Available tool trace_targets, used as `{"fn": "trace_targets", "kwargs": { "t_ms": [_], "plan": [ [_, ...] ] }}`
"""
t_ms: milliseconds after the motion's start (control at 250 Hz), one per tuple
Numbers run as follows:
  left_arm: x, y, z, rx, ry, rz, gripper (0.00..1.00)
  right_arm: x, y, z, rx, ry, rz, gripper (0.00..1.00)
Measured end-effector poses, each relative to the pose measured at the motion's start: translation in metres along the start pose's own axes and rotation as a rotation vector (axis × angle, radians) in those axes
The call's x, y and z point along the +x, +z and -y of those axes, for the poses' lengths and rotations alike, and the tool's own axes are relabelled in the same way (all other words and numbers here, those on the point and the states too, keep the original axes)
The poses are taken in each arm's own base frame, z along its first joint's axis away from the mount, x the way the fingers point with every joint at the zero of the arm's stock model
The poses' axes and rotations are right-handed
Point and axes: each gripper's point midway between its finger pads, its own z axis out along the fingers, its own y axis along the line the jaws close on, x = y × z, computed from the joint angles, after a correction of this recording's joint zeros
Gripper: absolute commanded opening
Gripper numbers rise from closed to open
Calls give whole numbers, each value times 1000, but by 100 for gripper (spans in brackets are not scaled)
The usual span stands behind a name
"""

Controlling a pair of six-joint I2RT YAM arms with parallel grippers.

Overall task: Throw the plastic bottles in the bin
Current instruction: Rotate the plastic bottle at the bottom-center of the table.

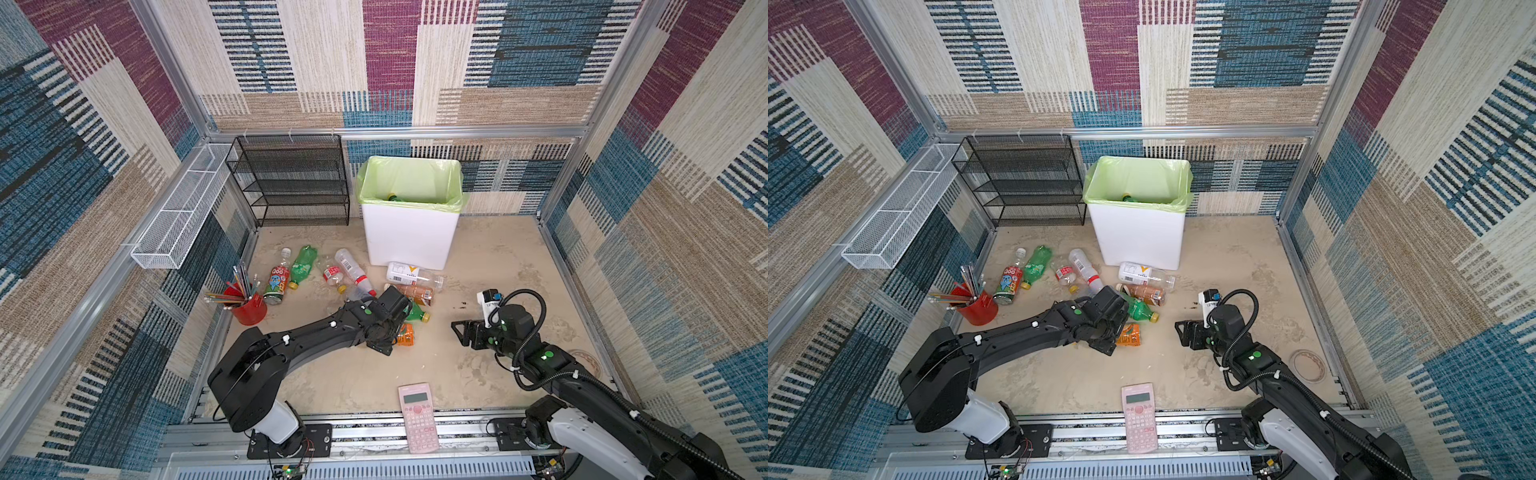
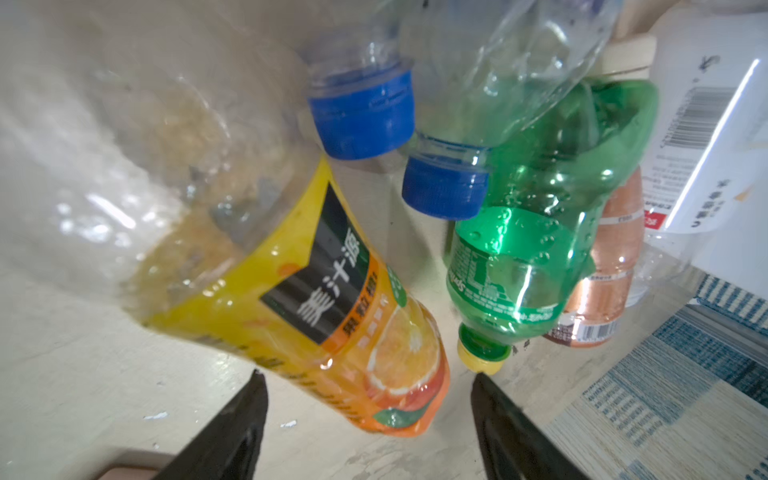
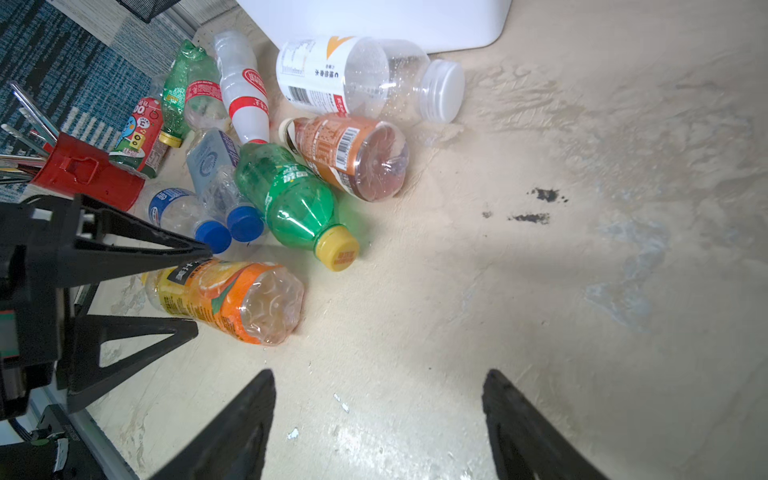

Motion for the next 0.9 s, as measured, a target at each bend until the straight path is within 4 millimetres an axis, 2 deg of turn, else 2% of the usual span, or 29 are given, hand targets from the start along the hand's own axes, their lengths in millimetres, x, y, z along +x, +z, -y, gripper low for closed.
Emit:
{"fn": "trace_targets", "kwargs": {
  "t_ms": [224, 536, 664, 744, 900],
  "plan": [
    [-4, 20, -7, -52, -41, 41, 75, 0, -1, 1, 5, 0, 5, 79],
    [-15, 34, -12, -64, -71, 59, 66, 2, 0, 2, 10, 1, -6, 80],
    [-22, 32, -32, -107, -55, 72, 65, 4, 1, 3, 14, -1, -14, 80],
    [-26, 26, -56, -184, -27, 75, 63, 5, 1, 4, 16, 0, -17, 80],
    [-31, 9, -72, -224, 44, 68, 64, 6, 3, 5, 20, 1, -23, 80]
  ]
}}
